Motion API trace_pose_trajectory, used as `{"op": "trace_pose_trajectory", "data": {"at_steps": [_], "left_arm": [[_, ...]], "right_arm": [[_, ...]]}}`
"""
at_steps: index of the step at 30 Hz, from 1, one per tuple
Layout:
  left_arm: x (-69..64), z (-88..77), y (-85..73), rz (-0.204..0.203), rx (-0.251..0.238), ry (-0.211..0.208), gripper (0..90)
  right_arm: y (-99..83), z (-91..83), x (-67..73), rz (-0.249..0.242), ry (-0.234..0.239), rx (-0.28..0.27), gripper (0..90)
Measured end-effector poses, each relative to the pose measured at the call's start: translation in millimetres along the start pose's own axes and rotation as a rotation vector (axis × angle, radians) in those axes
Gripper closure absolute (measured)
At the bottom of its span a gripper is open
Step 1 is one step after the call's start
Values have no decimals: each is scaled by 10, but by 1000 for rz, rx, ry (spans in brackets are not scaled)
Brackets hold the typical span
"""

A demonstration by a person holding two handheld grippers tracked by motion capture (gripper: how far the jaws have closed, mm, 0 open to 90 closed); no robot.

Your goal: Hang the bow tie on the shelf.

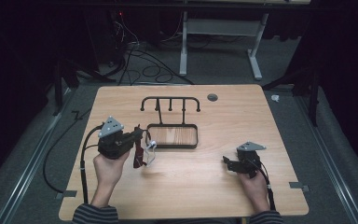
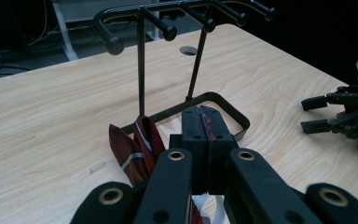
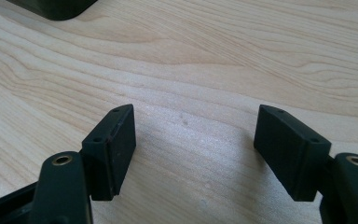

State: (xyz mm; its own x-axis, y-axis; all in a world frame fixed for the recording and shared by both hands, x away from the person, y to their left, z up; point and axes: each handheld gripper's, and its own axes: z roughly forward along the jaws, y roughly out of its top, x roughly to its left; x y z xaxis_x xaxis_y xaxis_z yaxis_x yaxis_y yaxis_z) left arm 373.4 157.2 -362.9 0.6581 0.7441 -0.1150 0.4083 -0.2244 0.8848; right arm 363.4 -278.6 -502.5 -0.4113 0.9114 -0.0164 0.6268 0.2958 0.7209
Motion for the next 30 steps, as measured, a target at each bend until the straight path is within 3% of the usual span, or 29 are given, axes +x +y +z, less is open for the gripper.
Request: {"op": "trace_pose_trajectory", "data": {"at_steps": [30], "left_arm": [[-91,278,372,25,-2,-70,896]], "right_arm": [[-1,-1,-2,-3,-1,0,306]]}}
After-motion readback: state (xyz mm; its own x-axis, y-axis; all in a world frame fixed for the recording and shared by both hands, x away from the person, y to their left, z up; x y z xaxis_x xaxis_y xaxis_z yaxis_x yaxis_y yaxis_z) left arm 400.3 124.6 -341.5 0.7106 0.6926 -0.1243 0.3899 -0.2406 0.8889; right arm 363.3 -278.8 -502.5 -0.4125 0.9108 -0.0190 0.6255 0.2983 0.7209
